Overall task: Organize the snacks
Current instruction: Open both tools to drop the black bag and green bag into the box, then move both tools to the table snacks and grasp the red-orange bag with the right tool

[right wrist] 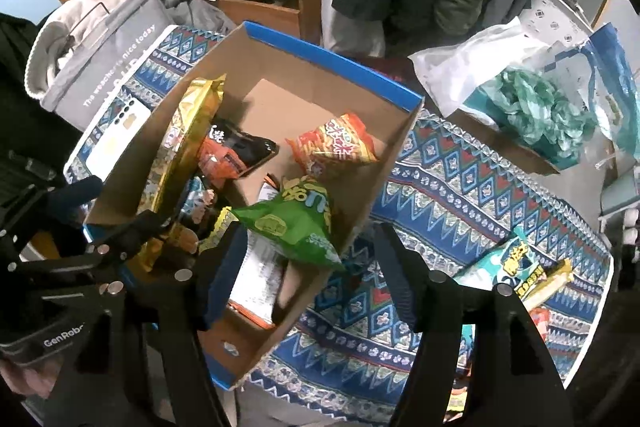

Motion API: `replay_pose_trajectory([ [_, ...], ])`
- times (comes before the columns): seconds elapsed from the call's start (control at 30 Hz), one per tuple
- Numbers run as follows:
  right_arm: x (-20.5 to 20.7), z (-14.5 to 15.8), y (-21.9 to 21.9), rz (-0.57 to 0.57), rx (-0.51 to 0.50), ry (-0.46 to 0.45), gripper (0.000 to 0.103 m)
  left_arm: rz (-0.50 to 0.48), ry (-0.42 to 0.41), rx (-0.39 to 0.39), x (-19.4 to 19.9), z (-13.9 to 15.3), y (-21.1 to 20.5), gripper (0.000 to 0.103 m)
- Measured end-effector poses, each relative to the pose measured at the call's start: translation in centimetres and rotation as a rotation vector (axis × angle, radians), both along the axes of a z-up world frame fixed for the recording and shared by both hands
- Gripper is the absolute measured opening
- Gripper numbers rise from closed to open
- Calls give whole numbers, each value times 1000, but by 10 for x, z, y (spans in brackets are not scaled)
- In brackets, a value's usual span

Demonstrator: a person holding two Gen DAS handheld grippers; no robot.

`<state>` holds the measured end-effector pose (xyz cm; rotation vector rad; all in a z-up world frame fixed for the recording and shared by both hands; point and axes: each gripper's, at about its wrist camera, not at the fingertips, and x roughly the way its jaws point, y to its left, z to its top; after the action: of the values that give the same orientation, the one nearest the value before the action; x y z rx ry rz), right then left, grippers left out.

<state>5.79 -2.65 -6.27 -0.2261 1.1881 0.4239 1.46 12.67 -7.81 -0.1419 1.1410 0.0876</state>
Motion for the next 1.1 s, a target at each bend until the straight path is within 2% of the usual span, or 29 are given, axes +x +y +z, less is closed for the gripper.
replay_pose_trajectory([
  [0.57,-5,8,-42,-67,12,-14,67,-56,-9,19,1,7,-33,73],
  [0.73,-6,7,-64,-106,17,-11,68,-73,-9,17,3,8,-47,73],
  [0.87,-6,6,-85,-146,20,-11,73,-89,-6,21,5,9,-61,73],
  [1.1,-8,3,-121,-204,16,-12,73,-136,-12,29,6,13,-87,73],
])
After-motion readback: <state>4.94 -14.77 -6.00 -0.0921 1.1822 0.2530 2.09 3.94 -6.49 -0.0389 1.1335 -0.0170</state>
